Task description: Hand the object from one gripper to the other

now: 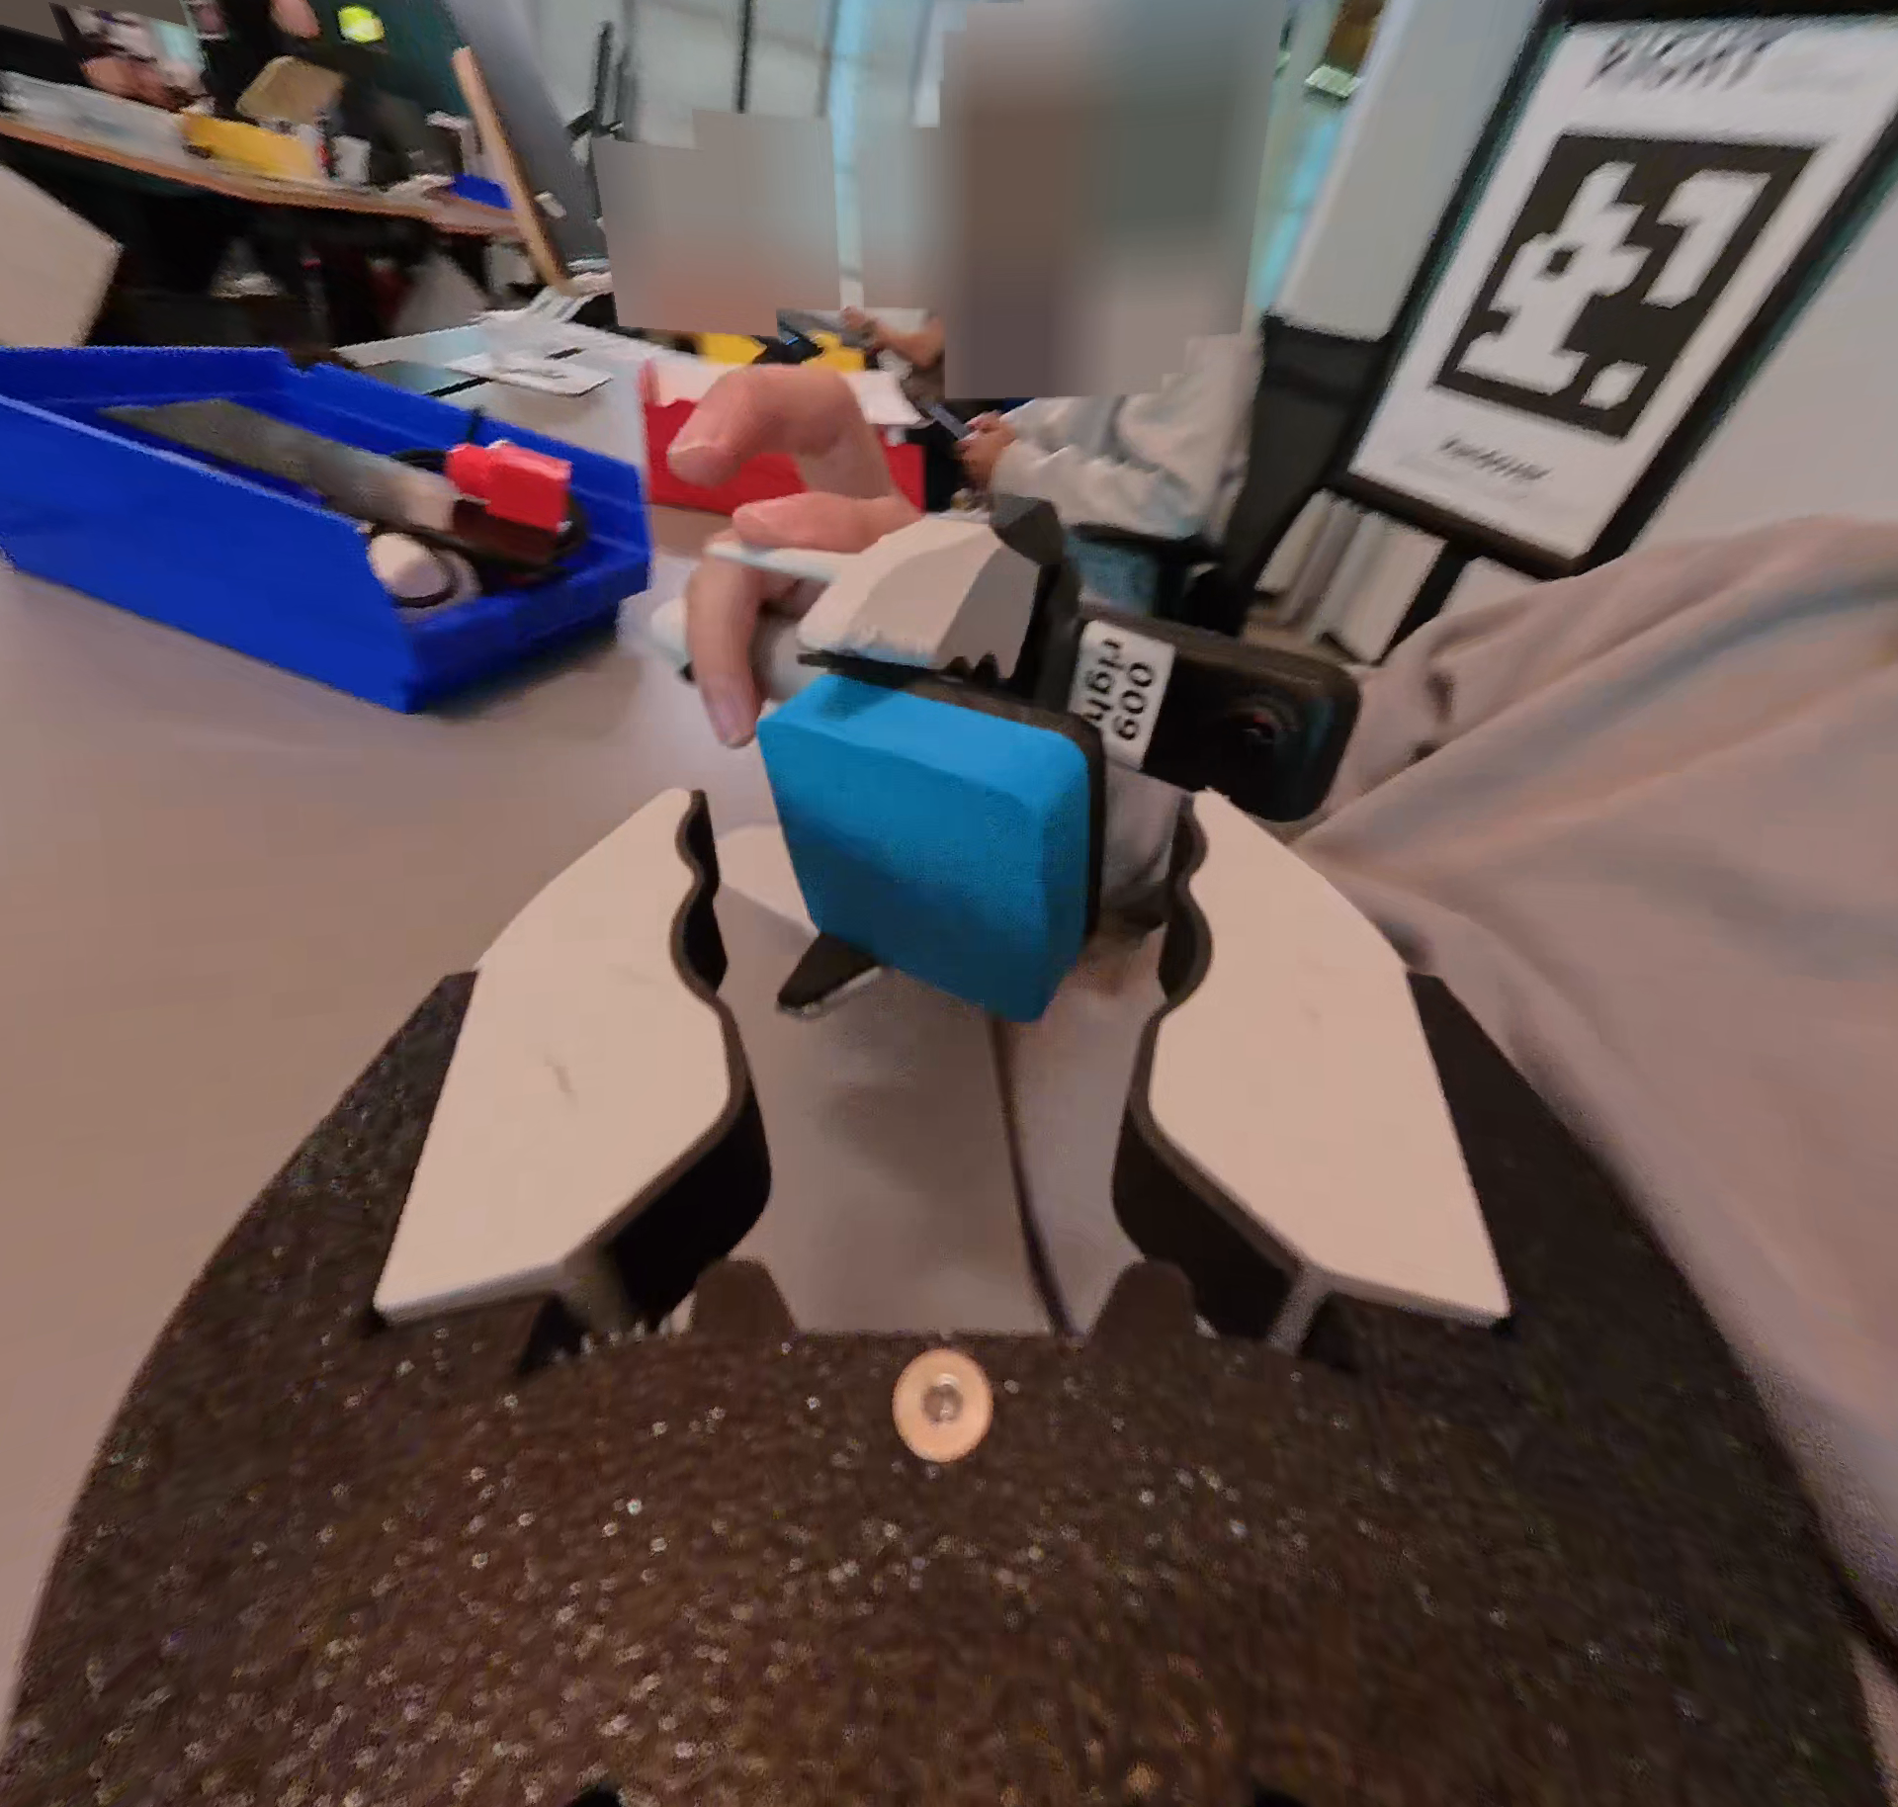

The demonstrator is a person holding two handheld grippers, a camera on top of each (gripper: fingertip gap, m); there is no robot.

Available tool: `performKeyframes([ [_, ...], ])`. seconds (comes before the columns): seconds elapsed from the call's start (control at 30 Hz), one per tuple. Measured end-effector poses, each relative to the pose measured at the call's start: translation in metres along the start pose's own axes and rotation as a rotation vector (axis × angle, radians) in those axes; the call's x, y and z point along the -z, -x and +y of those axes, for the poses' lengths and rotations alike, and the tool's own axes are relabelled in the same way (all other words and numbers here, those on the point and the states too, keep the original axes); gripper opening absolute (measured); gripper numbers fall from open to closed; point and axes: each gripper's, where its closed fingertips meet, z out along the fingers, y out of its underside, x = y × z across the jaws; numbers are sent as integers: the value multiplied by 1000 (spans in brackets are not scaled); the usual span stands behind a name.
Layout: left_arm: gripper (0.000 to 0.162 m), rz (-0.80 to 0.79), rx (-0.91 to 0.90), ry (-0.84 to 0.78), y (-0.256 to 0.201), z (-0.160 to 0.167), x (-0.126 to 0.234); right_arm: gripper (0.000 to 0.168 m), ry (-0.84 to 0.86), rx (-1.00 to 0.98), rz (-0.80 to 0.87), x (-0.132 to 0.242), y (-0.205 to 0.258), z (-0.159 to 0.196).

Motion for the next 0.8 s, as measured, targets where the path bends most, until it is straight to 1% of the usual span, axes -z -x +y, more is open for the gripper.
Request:
performKeyframes([
  [0.1,81,106,34,-6,-8,7,-5,59,-56,-62,-7,0,2,-9],
  [0.13,73,135,23,-2,-11,11,-7,59,-79,-71,-19,0,4,-13],
  [0.17,72,170,2,-2,-15,13,-9,59,-94,-65,-33,1,6,-15],
  [0.2,63,194,-26,-6,-19,16,-10,59,-94,-72,-47,1,9,-14],
  [0.27,63,160,-77,-15,-12,18,-12,59,-68,-129,-79,1,12,-9],
  [0.3,62,121,-112,-5,-5,20,-12,60,-57,-195,-113,1,14,-7],
  [0.37,62,20,-245,-3,7,19,-9,72,-55,-404,-205,2,18,-4],
  [0.43,62,-63,-388,6,12,16,-4,83,-28,-664,-259,2,14,5],
  [0.47,62,-110,-450,24,15,13,-2,89,14,-835,-276,1,12,14],
  [0.5,62,-151,-507,42,17,11,1,104,61,-1025,-315,0,14,22],
  [0.53,62,-182,-568,56,17,7,3,106,89,-1191,-400,3,22,23],
  [0.6,62,-223,-704,70,13,1,5,94,53,-1467,-615,12,35,8],
  [0.63,62,-235,-761,86,11,0,6,94,8,-1569,-707,17,37,-3],
  [0.67,62,-262,-811,110,12,0,7,93,-48,-1643,-752,18,34,-11],
  [0.7,62,-299,-861,141,15,-1,8,91,-105,-1697,-749,17,27,-16],
  [0.77,62,-349,-954,191,19,0,9,94,-202,-1790,-731,15,12,-23],
  [0.8,62,-377,-999,208,21,-1,8,90,-232,-1826,-739,15,7,-27],
])
